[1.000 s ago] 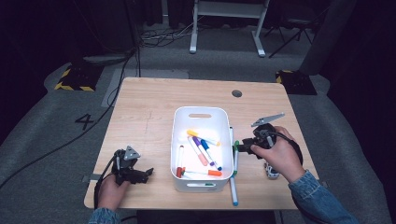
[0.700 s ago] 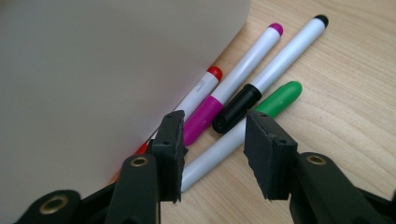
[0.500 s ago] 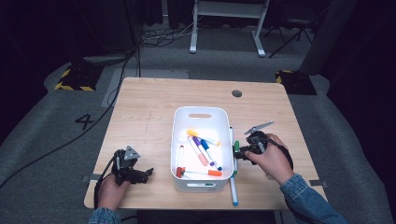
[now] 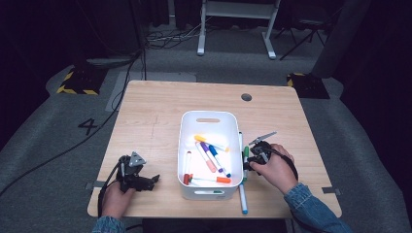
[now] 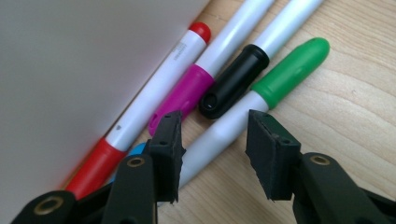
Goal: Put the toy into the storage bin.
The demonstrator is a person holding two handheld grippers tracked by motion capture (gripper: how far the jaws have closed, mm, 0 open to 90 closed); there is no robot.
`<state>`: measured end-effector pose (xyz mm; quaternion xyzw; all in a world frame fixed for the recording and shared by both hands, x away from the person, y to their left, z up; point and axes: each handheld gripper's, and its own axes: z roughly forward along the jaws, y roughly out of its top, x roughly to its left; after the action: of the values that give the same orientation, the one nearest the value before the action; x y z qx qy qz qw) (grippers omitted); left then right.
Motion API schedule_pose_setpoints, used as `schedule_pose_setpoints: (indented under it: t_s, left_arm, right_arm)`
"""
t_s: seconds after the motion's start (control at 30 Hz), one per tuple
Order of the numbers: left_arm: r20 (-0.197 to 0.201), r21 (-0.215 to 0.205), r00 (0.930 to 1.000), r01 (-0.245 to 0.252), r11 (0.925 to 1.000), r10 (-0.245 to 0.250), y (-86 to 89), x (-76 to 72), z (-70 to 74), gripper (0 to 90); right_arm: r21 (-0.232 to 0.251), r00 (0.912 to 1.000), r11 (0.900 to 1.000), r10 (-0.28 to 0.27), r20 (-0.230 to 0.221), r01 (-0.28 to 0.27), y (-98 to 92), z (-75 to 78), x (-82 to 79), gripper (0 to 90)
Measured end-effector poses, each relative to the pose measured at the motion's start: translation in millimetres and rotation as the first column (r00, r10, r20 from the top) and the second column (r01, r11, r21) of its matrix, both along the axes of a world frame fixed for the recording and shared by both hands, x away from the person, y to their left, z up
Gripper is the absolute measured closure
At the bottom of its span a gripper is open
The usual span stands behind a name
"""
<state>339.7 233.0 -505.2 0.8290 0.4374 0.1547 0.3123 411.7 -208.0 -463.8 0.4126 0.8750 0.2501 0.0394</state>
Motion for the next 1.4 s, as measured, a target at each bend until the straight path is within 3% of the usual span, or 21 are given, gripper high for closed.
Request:
schedule_pose_setpoints:
  t_s: [0.3,0.6,0.7,0.83,1.0,1.4]
  left_arm:
    - [0.0,0.0,1.0,0.0,1.0,0.0,0.0,0.0,0.0,0.0]
    - [0.0,0.0,1.0,0.0,1.0,0.0,0.0,0.0,0.0,0.0]
    - [0.0,0.0,1.0,0.0,1.0,0.0,0.0,0.0,0.0,0.0]
    - [0.0,0.0,1.0,0.0,1.0,0.0,0.0,0.0,0.0,0.0]
    - [0.0,0.0,1.0,0.0,1.0,0.0,0.0,0.0,0.0,0.0]
    - [0.0,-0.001,1.0,0.0,1.0,0.0,0.0,0.0,-0.1,0.0]
  right_arm:
    - [-0.034,0.9983,0.998,-0.057,-0.008,0.057,-16.4,-1.0,5.2,58.4]
    - [-0.081,0.9907,0.988,-0.135,-0.015,0.134,-25.4,-3.8,16.7,71.5]
    - [-0.092,0.9865,0.982,-0.164,0.006,0.164,-27.9,-4.2,19.0,76.0]
    - [-0.092,0.981,0.977,-0.194,0.006,0.194,-31.3,-3.9,22.3,77.1]
    - [-0.079,0.9809,0.978,-0.195,-0.002,0.194,-34.8,-2.3,22.8,77.2]
    - [-0.032,0.9821,0.982,-0.186,0.029,0.187,-41.8,20.0,17.3,77.2]
